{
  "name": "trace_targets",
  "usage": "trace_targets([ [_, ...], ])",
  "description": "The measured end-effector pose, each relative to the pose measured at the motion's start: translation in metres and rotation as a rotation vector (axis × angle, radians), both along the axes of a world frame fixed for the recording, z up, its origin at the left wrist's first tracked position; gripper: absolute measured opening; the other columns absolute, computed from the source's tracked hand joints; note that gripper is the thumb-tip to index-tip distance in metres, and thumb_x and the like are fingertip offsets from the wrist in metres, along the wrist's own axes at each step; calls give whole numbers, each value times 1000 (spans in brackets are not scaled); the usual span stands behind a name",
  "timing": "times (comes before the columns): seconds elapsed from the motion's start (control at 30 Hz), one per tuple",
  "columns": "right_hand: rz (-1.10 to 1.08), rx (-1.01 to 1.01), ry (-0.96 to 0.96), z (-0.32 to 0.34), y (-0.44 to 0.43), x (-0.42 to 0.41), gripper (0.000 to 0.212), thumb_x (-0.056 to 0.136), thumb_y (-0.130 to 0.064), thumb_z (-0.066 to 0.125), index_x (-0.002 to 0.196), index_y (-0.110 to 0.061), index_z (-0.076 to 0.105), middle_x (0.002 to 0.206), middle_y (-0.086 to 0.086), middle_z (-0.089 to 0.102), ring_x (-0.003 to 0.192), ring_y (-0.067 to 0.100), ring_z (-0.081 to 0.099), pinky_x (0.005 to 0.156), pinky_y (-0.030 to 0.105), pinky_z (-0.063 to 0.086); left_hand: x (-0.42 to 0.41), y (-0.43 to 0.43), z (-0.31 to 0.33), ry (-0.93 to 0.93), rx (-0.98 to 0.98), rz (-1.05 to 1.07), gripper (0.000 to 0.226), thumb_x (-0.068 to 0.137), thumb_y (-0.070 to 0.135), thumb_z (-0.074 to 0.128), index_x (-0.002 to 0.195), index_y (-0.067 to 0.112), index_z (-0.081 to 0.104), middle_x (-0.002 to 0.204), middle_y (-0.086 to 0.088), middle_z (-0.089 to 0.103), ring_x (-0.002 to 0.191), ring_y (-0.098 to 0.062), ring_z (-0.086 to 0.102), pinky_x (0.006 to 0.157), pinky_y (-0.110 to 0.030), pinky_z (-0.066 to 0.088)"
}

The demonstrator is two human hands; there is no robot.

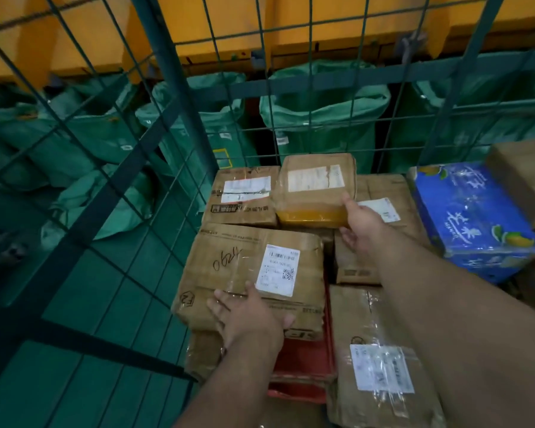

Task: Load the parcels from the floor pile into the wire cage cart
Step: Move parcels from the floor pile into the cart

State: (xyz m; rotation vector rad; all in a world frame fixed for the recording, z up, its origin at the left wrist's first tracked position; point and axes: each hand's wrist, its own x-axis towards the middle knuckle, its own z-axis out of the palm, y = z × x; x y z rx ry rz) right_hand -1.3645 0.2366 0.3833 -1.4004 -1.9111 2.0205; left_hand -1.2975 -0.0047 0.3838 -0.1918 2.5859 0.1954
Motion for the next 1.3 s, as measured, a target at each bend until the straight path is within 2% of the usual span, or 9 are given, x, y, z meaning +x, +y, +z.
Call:
trace_targets([
  [0.1,66,69,-125,-5,17,-6,90,75,-93,41,127,-23,60,123,4,64,108,27,63,104,46,50,2,0,1,11,23,6,115,81,70,68,163,30,-2,164,-29,-19,151,-49,-18,124,-56,6],
  [0.2,104,-34,-23,-23,21,-10,78,75,-93,41,122,-33,55,115,0,67,104,26,66,101,48,50,0,0,-2,15,4,3,115,80,73,66,163,32,-1,164,-29,-19,152,-49,-17,124,-55,6],
  [0.3,4,12,12,-54,25,0,118,45,-106,48,136,-32,50,123,2,63,110,32,64,103,50,49,-1,1,-6,40,-5,15,115,79,74,67,163,33,0,164,-29,-18,152,-49,-16,124,-57,7],
  [0.47,-49,108,11,-14,-59,137,36,107,-25,51,137,-7,52,124,7,60,114,27,59,84,14,46,6,1,-6,21,-81,-26,110,83,84,49,162,33,-7,164,-30,-18,151,-50,-16,120,-67,-5],
  [0.53,-66,147,-16,-26,-89,194,28,107,-22,51,129,-6,58,110,8,62,97,26,64,56,11,39,15,-7,-6,23,-101,-43,105,85,86,38,161,34,-10,165,-28,-19,152,-48,-16,117,-71,-8],
  [0.73,-348,-107,-51,-59,-149,378,20,99,-37,57,106,-19,63,107,11,72,84,21,66,76,32,52,117,5,-11,476,298,-448,59,96,45,49,147,16,44,152,-29,35,144,-46,28,123,-60,12],
  [0.87,-669,-274,-110,-47,-157,501,16,103,-32,55,101,-18,62,94,8,69,65,15,55,56,27,38,260,53,-19,-85,794,-440,40,87,44,56,105,11,68,99,-10,66,97,-30,62,84,-29,45],
  [1.03,-1052,-290,-105,-32,-186,646,19,103,-29,52,109,-16,64,97,8,71,65,16,54,56,27,37,448,58,-22,-708,686,-762,17,100,28,60,92,16,68,93,-6,73,92,-25,70,78,-37,52],
  [1.3,-1656,-273,-21,-4,-312,860,15,100,-24,54,103,-14,65,93,6,70,67,17,55,56,27,35,642,5,-9,-820,477,-1218,15,98,27,61,92,19,72,88,-3,74,81,-20,65,74,-31,51],
])
